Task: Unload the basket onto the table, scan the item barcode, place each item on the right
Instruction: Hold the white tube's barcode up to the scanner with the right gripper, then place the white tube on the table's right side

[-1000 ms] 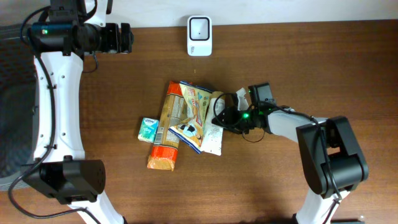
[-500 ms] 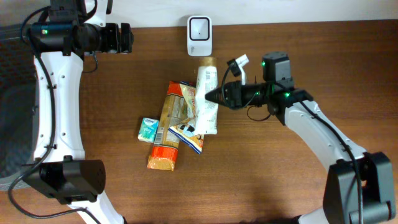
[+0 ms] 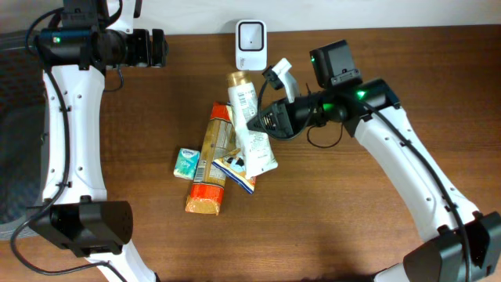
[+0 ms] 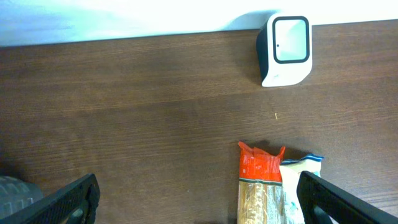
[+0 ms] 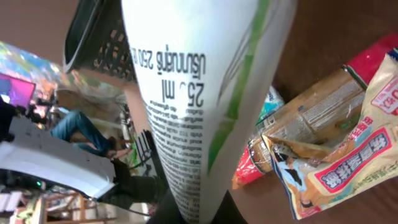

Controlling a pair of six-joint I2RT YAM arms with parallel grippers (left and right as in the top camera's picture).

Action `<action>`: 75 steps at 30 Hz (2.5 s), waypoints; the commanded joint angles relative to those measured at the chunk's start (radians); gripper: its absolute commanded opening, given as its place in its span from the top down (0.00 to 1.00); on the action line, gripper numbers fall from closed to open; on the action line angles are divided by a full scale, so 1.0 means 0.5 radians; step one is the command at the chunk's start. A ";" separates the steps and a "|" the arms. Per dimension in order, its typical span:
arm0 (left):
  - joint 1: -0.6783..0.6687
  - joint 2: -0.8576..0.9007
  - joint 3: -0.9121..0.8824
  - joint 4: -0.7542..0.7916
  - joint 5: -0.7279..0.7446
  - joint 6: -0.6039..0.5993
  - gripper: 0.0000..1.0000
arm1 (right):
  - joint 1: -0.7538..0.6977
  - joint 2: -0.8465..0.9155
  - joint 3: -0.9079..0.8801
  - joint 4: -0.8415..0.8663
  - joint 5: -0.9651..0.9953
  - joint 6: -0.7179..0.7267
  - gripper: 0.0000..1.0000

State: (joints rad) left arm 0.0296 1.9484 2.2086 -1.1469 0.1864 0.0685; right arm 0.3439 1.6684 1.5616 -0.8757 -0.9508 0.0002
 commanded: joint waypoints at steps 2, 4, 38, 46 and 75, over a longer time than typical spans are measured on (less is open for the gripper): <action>0.003 -0.032 0.009 0.002 0.002 0.039 0.01 | 0.005 -0.056 0.060 -0.013 -0.076 -0.204 0.96; 0.003 -0.032 0.009 0.003 0.002 0.039 0.01 | 0.006 -0.055 0.060 0.002 0.032 -0.201 0.96; 0.003 -0.032 0.009 0.003 0.002 0.039 0.01 | 0.141 1.453 0.681 2.504 2.904 -2.254 0.96; 0.003 -0.032 0.009 0.003 0.001 0.039 0.01 | 0.140 1.558 0.681 2.490 2.897 -2.258 0.96; 0.003 -0.032 0.009 0.003 0.001 0.039 0.01 | 0.070 0.237 0.681 0.104 2.229 0.024 0.96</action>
State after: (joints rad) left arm 0.0296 1.9484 2.2086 -1.1473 0.1841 0.0689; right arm 0.4229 1.9144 1.8839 -0.6636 0.3290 -0.3050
